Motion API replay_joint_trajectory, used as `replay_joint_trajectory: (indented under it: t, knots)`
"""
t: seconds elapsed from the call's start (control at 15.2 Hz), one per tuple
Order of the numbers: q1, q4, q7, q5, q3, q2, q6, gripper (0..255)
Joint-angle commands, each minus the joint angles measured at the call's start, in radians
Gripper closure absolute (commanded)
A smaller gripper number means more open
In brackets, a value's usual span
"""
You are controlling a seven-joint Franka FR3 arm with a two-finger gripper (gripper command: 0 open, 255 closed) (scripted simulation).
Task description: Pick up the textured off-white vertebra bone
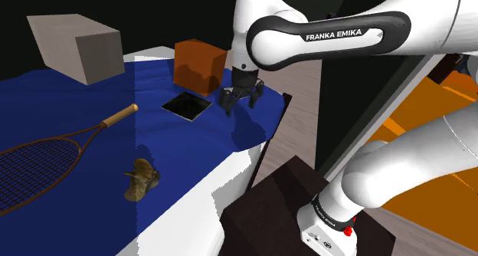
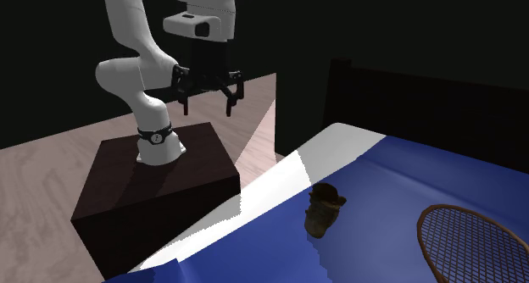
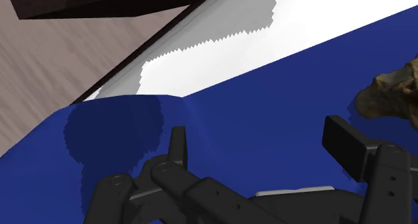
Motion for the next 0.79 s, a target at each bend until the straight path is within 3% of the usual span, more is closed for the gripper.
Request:
replay_joint_trajectory:
  t: [0.0, 0.4, 0.73]
  knots:
    - [0.003, 0.043, 0.066, -0.013, 0.043, 0.084, 0.027, 0]
    - [0.019, 0.192, 0.251, -0.099, 0.132, 0.328, 0.065, 0]
    - [0.069, 0.355, 0.402, -0.202, 0.163, 0.551, 0.058, 0]
